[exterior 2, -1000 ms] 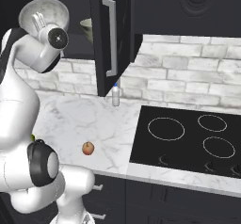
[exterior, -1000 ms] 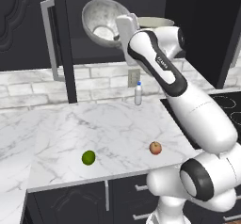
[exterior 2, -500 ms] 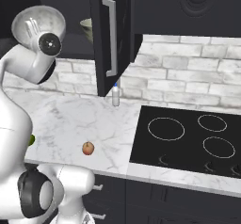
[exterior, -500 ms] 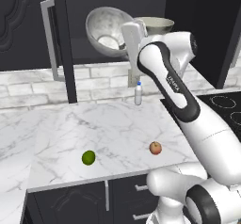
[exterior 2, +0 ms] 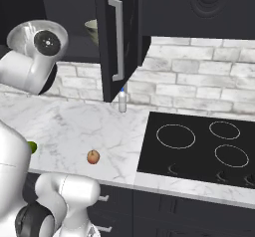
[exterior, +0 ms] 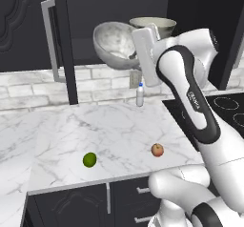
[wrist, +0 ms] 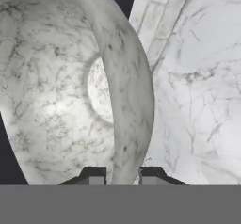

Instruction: Pick both bowls and place them on the counter. Then place the lime in one bowl and place the peach in the other bowl.

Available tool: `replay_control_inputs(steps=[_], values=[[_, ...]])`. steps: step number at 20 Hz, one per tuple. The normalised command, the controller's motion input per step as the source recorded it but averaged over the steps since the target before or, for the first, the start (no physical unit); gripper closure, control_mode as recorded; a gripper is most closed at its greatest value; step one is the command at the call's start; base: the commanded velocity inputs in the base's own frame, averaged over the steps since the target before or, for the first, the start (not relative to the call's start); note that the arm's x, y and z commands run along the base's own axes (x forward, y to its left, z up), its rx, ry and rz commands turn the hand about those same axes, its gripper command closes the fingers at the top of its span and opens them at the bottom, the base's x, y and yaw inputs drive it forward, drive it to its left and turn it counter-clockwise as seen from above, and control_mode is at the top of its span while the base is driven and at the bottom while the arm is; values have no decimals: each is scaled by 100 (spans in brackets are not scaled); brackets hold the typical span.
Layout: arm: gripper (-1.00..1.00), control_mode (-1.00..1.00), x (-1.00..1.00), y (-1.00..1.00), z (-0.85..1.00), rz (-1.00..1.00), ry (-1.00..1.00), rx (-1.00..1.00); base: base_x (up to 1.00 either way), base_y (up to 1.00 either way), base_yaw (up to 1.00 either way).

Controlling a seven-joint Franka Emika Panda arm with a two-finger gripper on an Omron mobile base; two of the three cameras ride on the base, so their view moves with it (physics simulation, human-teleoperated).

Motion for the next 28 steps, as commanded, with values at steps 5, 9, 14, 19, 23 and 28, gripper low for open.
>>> replay_control_inputs(steps=[5, 9, 14, 19, 23, 28], values=[[100, -100, -62, -20, -11, 0, 14, 0, 0, 0, 0], [100, -100, -55, -24, -15, 0, 18, 0, 0, 0, 0], [100, -100, -41, -11, -25, -3, 21, 0, 0, 0, 0], [100, -100, -20, -8, -28, -2, 27, 0, 0, 0, 0], [100, -100, -7, -5, -35, -2, 28, 0, 0, 0, 0], [100, -100, 11, 1, -32, -3, 21, 0, 0, 0, 0]])
